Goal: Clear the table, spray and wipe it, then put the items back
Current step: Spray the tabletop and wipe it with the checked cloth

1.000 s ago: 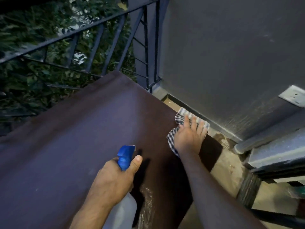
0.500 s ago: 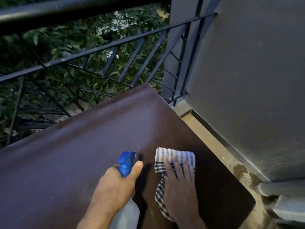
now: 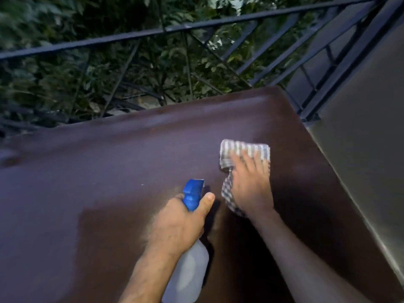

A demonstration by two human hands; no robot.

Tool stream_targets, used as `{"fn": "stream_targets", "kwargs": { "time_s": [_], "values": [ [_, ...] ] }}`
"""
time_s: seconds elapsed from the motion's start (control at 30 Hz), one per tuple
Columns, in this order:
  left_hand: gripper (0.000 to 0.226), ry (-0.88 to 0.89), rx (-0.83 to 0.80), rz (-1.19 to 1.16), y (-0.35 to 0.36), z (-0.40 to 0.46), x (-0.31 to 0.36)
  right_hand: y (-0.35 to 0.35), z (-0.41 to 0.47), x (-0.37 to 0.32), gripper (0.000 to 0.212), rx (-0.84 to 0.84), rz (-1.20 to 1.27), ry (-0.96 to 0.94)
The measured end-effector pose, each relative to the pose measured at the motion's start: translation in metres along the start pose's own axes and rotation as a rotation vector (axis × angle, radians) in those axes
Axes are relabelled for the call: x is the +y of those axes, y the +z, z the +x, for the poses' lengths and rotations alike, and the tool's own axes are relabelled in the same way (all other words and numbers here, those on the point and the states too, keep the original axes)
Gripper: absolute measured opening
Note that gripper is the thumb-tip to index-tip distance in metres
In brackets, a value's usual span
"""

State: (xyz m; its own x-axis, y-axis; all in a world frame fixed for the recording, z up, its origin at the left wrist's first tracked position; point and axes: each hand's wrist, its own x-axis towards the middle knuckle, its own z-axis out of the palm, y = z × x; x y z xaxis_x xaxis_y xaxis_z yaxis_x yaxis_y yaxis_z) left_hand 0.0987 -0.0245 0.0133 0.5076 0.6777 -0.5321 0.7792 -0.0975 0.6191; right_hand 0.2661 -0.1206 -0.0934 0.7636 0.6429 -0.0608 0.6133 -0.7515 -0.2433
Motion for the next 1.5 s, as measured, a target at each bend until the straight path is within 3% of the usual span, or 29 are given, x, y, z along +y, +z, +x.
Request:
{"fn": "stream_targets", "kwargs": {
  "time_s": [0.1,0.17,0.23,0.37,0.6,0.83,1.03,1.13,1.37,1.5],
  "values": [
    [0.055,-0.021,0.023,-0.012,-0.018,-0.015,-0.022,0.009,-0.071,-0.036,0.066,-0.144,-0.069,-0.27],
    [0.057,-0.038,0.037,-0.02,-0.031,-0.024,-0.037,0.014,-0.111,-0.054,0.066,-0.118,0.014,-0.373],
    [0.056,-0.067,0.067,-0.029,-0.044,-0.031,-0.052,0.019,-0.124,-0.069,0.063,-0.11,0.021,-0.376],
    [0.054,-0.109,0.097,-0.025,-0.069,-0.041,-0.083,0.026,-0.067,-0.095,0.058,-0.159,-0.089,-0.341],
    [0.057,-0.18,0.161,-0.111,-0.103,-0.06,-0.132,0.034,0.014,-0.161,0.054,-0.069,0.092,-0.285],
    [0.065,-0.221,0.171,-0.133,-0.13,-0.072,-0.168,0.049,-0.095,-0.201,0.054,-0.162,0.106,-0.692],
    [0.064,-0.175,0.206,-0.163,-0.153,-0.072,-0.192,0.063,-0.166,-0.209,0.048,-0.156,0.109,-0.821],
    [0.064,-0.175,0.202,-0.162,-0.161,-0.077,-0.205,0.065,-0.137,-0.231,0.047,-0.103,0.075,-0.802],
    [0.059,-0.22,0.218,-0.211,-0.178,-0.095,-0.248,0.084,-0.05,-0.306,0.051,-0.073,0.104,-0.411],
    [0.059,-0.215,0.232,-0.214,-0.194,-0.103,-0.272,0.087,-0.065,-0.329,0.05,-0.082,0.06,-0.395]
  ]
}}
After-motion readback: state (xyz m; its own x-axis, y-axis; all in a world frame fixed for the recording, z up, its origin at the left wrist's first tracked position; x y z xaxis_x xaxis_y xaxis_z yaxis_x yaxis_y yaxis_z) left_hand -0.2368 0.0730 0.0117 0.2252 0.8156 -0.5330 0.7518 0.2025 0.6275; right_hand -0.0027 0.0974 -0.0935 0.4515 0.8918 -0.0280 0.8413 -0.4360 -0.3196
